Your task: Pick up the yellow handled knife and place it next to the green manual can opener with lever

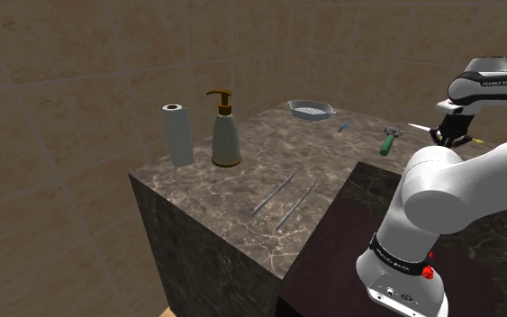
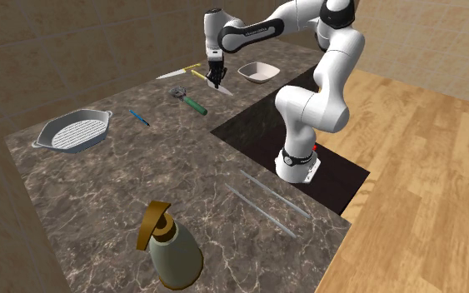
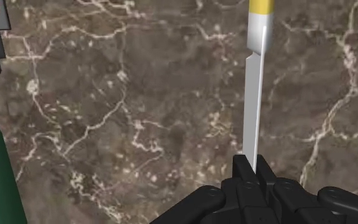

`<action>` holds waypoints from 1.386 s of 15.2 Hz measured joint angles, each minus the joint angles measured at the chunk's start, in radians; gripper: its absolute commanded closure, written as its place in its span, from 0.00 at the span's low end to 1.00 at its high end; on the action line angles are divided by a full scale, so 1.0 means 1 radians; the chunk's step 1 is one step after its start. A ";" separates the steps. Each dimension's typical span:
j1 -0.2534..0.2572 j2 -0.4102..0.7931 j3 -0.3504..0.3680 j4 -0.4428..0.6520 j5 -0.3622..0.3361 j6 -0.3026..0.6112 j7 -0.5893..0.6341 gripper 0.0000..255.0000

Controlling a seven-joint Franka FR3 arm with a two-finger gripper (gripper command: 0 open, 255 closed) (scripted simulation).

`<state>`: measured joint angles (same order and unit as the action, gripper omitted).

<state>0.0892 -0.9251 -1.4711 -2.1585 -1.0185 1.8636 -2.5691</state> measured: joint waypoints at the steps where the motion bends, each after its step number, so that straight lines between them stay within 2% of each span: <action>1: 0.001 -0.001 -0.005 -0.003 -0.004 0.004 0.002 1.00; 7: 0.004 -0.002 -0.009 -0.003 -0.006 0.007 0.003 1.00; 8: 0.004 -0.002 -0.009 -0.003 -0.006 0.007 0.003 0.00; 14: 0.004 -0.002 -0.009 -0.003 -0.006 0.007 0.003 0.00; 18: -0.028 0.014 0.072 0.023 0.047 -0.054 -0.015 0.00; 21: -0.027 0.019 0.090 0.042 0.063 -0.075 -0.024 0.00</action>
<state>0.0621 -0.9065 -1.3811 -2.1162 -0.9552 1.7883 -2.5928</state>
